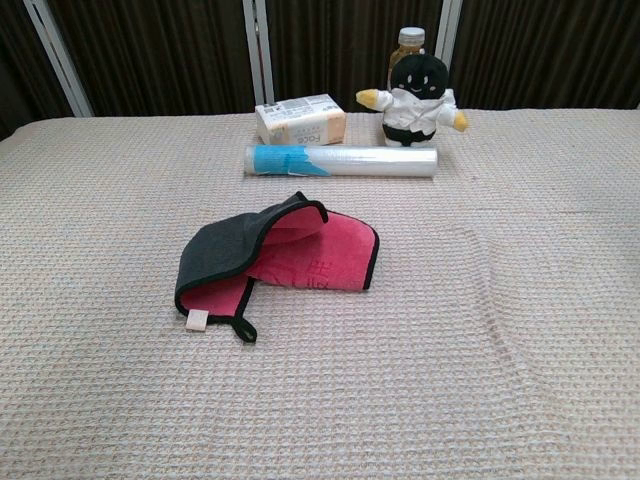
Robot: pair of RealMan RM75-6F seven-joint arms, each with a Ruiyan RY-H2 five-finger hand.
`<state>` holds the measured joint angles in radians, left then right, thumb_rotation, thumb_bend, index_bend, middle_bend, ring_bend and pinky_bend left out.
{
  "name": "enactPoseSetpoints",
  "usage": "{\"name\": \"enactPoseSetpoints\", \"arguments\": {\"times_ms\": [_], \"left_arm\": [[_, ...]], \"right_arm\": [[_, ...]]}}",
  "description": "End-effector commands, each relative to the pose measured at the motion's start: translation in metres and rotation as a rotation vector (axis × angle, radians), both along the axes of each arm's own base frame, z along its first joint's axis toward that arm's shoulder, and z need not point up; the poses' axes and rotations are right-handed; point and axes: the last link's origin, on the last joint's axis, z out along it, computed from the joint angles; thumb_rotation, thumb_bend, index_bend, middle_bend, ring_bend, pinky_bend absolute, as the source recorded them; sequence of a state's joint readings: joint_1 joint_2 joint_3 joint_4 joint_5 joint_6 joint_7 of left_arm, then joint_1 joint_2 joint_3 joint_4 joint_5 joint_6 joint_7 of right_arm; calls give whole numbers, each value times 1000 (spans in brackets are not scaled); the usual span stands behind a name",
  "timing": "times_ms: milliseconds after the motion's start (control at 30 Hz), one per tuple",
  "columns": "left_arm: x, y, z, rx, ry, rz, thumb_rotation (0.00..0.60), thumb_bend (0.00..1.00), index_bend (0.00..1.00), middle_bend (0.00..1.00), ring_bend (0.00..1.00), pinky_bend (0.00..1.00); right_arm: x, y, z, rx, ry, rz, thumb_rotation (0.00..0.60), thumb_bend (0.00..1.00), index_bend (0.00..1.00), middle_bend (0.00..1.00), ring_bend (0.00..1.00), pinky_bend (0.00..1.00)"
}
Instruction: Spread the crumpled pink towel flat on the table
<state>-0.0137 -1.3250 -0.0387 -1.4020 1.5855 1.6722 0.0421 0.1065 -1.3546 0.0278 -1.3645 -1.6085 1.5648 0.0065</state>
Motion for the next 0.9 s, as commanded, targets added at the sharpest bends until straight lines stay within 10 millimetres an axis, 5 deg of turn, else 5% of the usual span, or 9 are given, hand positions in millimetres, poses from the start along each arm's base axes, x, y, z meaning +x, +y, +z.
{"name": "enactPoseSetpoints", "arguments": {"times_ms": [33, 500, 900], "left_arm": [[0, 0, 0, 0, -1, 1, 600, 26, 0, 0, 0, 0], [2, 3, 3, 19, 1, -7, 600, 27, 0, 0, 0, 0], [-1, 16, -7, 16, 44, 12, 600, 27, 0, 0, 0, 0]], "right_arm": [[0, 0, -1, 3, 2, -2, 600, 329, 0, 0, 0, 0], [13, -8, -1, 10, -62, 55, 600, 330, 0, 0, 0, 0], [59, -61, -12, 57, -89, 165, 600, 329, 85, 13, 0, 11]]}}
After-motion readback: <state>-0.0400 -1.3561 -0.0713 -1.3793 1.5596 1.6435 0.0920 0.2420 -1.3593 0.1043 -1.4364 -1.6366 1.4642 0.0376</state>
